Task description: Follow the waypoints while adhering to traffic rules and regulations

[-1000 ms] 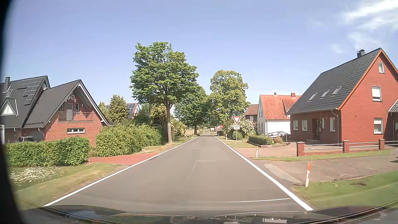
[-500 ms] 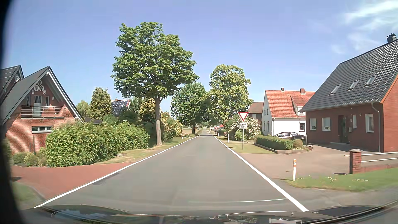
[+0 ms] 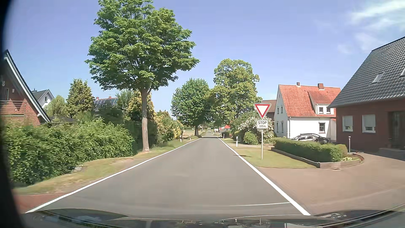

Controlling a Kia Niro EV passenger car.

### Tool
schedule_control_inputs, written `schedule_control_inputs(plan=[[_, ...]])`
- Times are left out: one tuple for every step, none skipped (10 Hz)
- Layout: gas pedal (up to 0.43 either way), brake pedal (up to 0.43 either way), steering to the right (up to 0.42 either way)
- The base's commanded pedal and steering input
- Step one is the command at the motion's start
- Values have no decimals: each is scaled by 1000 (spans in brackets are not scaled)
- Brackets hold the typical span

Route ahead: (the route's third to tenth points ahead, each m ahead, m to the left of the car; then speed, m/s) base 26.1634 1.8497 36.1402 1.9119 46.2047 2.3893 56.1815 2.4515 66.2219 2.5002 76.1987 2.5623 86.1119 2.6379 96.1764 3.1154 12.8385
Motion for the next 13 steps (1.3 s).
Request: schedule_control_inputs(plan=[[169,0,-6],[169,0,-5],[157,0,-5],[157,0,-5],[157,0,-5],[138,0,-5],[138,0,-5],[130,0,-5],[130,0,-5],[118,0,-5],[110,0,-5],[110,0,-4],[110,0,-4]])
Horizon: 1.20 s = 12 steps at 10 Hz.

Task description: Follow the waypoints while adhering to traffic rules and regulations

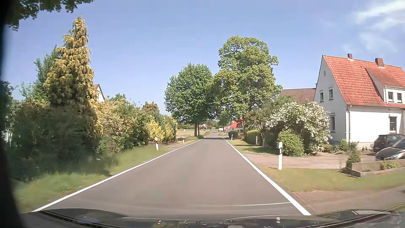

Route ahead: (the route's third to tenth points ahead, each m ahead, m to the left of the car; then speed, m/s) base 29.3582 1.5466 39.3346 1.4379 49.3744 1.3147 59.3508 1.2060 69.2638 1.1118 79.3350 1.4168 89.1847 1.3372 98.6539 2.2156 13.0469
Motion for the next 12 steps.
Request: schedule_control_inputs(plan=[[110,0,-3],[87,0,-2],[87,0,-2],[87,0,-2],[98,0,-2],[98,0,-2],[98,0,-1],[98,0,-1],[98,0,-1],[98,0,0],[98,0,0],[98,0,0]])
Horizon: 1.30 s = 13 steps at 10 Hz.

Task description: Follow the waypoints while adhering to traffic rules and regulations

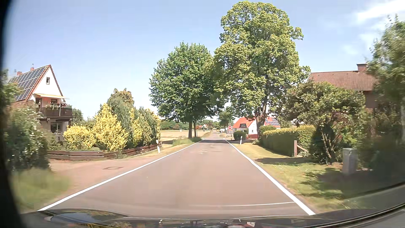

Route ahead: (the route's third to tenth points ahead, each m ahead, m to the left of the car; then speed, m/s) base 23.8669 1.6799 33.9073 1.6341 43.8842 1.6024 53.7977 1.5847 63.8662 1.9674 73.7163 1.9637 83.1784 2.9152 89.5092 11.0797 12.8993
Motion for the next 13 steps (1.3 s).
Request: schedule_control_inputs(plan=[[98,0,0],[98,0,0],[98,0,0],[98,0,1],[98,0,0],[98,0,1],[98,0,1],[98,0,1],[87,0,2],[87,0,1],[79,0,0],[67,0,0],[67,0,0]])
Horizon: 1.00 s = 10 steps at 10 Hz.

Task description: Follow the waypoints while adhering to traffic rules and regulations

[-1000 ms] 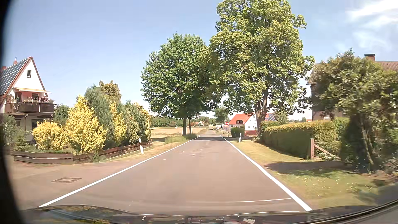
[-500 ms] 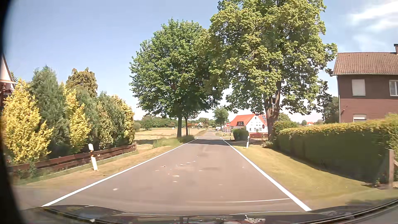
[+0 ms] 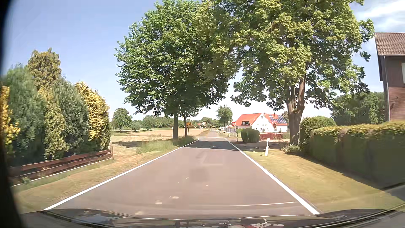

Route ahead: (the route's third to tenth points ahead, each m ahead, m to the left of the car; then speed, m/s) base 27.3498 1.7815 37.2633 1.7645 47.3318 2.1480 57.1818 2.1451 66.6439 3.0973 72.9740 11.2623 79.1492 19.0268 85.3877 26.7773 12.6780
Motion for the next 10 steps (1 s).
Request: schedule_control_inputs(plan=[[59,0,0],[47,0,0],[39,0,0],[20,0,0],[0,0,0],[0,0,0],[0,0,0],[0,0,0],[0,0,0],[0,0,0]])
